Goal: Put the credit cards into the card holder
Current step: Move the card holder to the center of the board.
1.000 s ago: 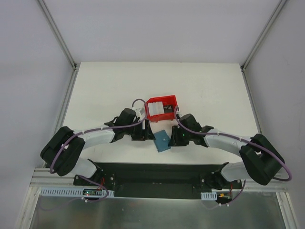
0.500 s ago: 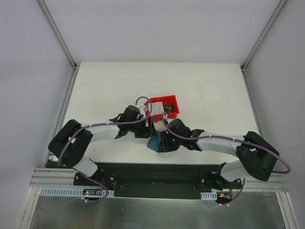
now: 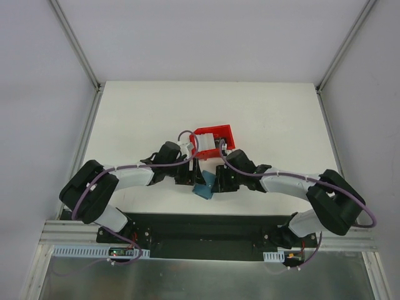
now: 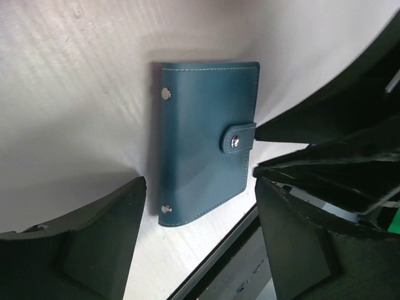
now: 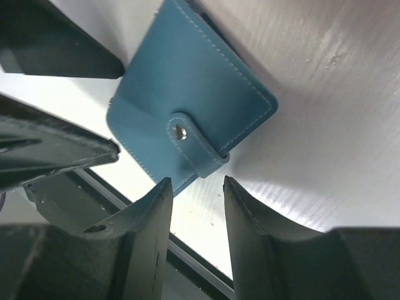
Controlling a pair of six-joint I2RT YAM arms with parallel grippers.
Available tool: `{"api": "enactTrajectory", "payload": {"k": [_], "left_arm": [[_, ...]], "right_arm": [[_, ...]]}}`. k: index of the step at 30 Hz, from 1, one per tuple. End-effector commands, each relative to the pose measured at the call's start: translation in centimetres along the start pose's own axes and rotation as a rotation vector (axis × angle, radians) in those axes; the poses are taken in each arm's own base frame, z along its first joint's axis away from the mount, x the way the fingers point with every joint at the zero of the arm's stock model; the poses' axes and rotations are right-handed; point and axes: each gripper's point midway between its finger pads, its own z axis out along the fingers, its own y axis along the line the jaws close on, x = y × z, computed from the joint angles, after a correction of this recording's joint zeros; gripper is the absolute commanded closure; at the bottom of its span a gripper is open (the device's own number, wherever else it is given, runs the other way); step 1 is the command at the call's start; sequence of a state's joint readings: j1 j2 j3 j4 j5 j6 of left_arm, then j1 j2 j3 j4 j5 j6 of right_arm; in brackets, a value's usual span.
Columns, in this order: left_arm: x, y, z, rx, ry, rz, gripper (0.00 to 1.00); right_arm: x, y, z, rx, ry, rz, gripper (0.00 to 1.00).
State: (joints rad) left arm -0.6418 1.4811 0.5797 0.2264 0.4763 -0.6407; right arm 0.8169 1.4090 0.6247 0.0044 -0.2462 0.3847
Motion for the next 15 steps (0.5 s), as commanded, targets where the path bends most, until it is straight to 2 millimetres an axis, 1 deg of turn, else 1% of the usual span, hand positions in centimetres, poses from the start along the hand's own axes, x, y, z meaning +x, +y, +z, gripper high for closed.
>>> {"api": "enactTrajectory", "payload": {"k": [1, 3, 5, 9, 12, 15], "left_arm": [[2.3, 0.9, 0.9, 0.020, 0.085, -0.012, 0.30], [2.7, 0.9, 1.2, 0.044, 0.098, -0.024, 0.34], [3.1, 0.9, 1.4, 0.063, 0.109, -0.039, 0.34], [3.4, 0.8, 1.6, 0.085, 0.113, -0.048, 0.44], [3.1, 0.2, 1.4, 0.117, 0.088, -0.050, 0.48], [2.7, -0.2, 1.2, 0.135, 0.060, -0.034, 0.54]], "right_arm": [[-0.3, 0.4, 1.3, -0.017, 0.005, 0.041, 0.59], [0.3, -0.6, 1.8, 0.022, 0.018, 0.082, 0.60], [1.1, -1.5, 2.2, 0.054, 0.036, 0.107, 0.62], [3.1, -3.4, 3.1, 0.116, 0.092, 0.160, 0.66], [4.5, -4.4, 3.6, 0.145, 0.139, 0.188, 0.68], [5.2, -4.7, 4.0, 0.146, 0.163, 0.199, 0.68]]}}
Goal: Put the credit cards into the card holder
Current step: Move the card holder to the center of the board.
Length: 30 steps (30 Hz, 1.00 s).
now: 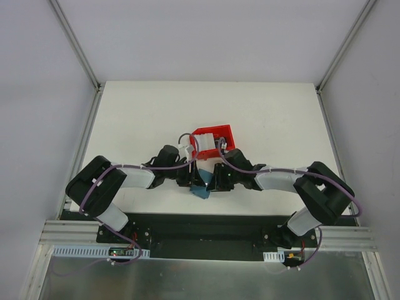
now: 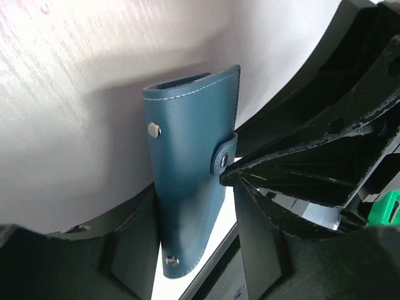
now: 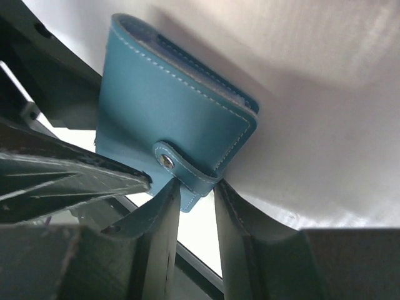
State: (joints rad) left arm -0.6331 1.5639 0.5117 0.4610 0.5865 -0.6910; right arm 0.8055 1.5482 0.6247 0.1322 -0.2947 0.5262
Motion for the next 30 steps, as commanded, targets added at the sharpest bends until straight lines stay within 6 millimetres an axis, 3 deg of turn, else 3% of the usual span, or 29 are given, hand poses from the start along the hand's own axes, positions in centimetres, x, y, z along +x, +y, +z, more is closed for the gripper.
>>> {"api": "enactTrajectory", "payload": {"k": [1, 6, 12, 19, 30], "left_arm": [[1.8, 0.3, -0.1, 0.006, 0.043, -0.019, 0.55], [1.4, 1.0, -0.3, -0.052, 0.033, 0.004, 0.65], [0.5, 1.6, -0.6, -0.124, 0.027, 0.052, 0.58], [0.0, 0.4, -1.1, -0.092, 0.013, 0.092, 0.45], [-0.4, 0.1, -1.5, -0.101, -0.003, 0.102, 0.44]], "right_arm": [[4.1, -5.4, 1.4, 0.173, 0.113, 0.048, 0.68], [3.2, -4.3, 0.8, 0.134, 0.083, -0.013, 0.68], [2.0, -3.1, 0.1, 0.114, 0.059, -0.062, 0.67], [1.9, -3.7, 0.2, 0.146, 0.057, -0.059, 0.67], [2.0, -4.0, 0.3, 0.157, 0.054, -0.048, 0.67]]}}
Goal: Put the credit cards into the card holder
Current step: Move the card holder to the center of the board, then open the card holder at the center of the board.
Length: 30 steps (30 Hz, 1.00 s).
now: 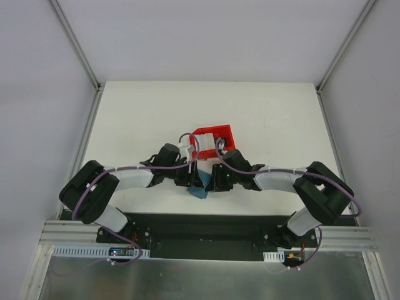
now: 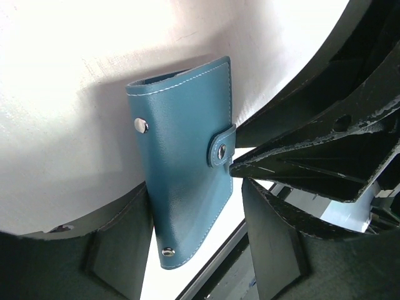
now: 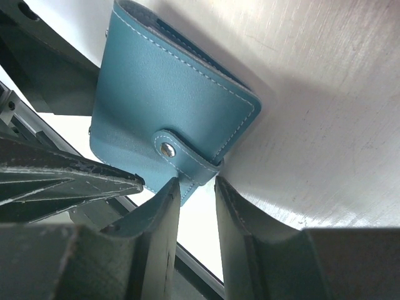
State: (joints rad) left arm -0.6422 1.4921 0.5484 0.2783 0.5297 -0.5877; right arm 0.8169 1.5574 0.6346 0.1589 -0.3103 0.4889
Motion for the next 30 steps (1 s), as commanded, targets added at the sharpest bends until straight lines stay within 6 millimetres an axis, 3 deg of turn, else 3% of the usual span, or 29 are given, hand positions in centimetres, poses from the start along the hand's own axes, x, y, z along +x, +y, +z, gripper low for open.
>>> {"api": "enactTrajectory", "payload": {"k": [1, 7, 11, 14, 18, 24, 30], "left_arm": [[-0.7, -0.2, -0.4, -0.024, -0.027, 0.032, 0.44], [-1.2, -0.3, -0.9, -0.035, -0.059, 0.038, 0.50], [-1.2, -0.3, -1.0, -0.035, -0.063, 0.043, 0.64], [-1.1, -0.3, -0.8, -0.030, -0.049, 0.042, 0.81], [-0.9, 0.0, -0.4, -0.043, -0.010, 0.055, 0.98], [-0.6, -0.2, 0.0, -0.016, 0.052, 0.122, 1.00], [0.0, -0.6, 0.6, 0.043, 0.120, 0.167, 1.00]], "right_arm": [[2.5, -4.7, 0.0, 0.189, 0.062, 0.006, 0.67], [2.4, -4.7, 0.0, 0.187, 0.061, 0.007, 0.67], [2.2, -4.6, -0.1, 0.187, 0.055, 0.006, 0.67], [2.1, -4.3, -0.2, 0.173, 0.051, -0.007, 0.67], [0.8, -2.8, -1.6, 0.120, -0.011, -0.088, 0.64], [-1.9, 0.6, -4.9, 0.010, -0.146, -0.267, 0.58], [-2.8, 1.9, -4.0, -0.036, -0.109, -0.353, 0.58]]}}
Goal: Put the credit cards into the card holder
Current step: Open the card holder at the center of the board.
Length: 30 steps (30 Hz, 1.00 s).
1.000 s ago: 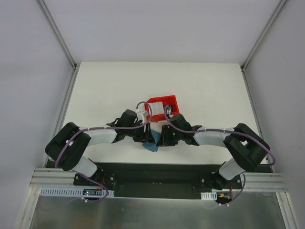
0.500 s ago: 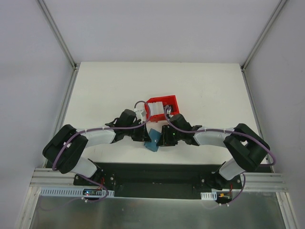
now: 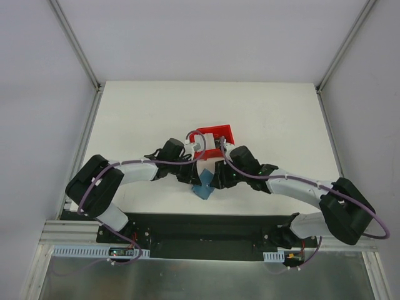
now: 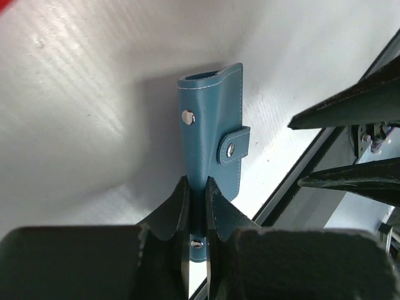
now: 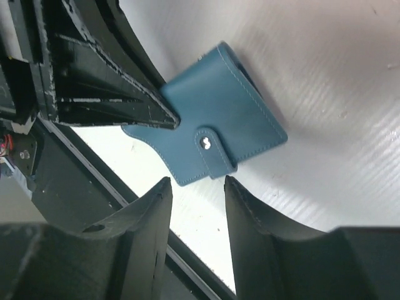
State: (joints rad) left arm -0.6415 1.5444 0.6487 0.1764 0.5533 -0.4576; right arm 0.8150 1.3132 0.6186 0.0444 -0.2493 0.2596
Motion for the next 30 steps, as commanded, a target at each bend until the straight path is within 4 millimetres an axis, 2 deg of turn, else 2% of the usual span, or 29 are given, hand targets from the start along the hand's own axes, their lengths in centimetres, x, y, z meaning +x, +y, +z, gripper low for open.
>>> {"api": "enactTrajectory", "payload": {"k": [1, 6, 11, 15, 17, 25, 30], "left_arm": [[0.8, -0.5, 0.3, 0.051, 0.070, 0.068, 1.00], [1.0, -0.7, 0.4, 0.080, 0.090, 0.102, 1.00], [0.9, -0.5, 0.5, 0.068, 0.085, 0.112, 1.00], [0.5, 0.1, 0.6, 0.028, 0.065, 0.101, 1.00], [0.5, 0.2, 0.7, 0.023, 0.064, 0.097, 1.00], [0.2, 0.5, 1.0, 0.006, 0.058, 0.063, 1.00], [0.1, 0.5, 1.0, 0.002, 0.052, 0.054, 1.00]], "right_arm": [[-1.1, 0.3, 1.0, -0.023, 0.023, -0.089, 0.58], [-0.9, -0.6, 2.3, -0.033, 0.046, -0.109, 0.58], [0.5, 0.0, 3.3, -0.109, 0.117, -0.099, 0.58], [2.1, 1.0, 3.3, -0.188, 0.164, -0.083, 0.59], [2.6, 1.5, 3.2, -0.230, 0.172, -0.083, 0.63], [3.3, 3.7, 3.0, -0.309, 0.209, -0.130, 0.69], [3.2, 3.5, 3.0, -0.268, 0.208, -0.157, 0.71]]}}
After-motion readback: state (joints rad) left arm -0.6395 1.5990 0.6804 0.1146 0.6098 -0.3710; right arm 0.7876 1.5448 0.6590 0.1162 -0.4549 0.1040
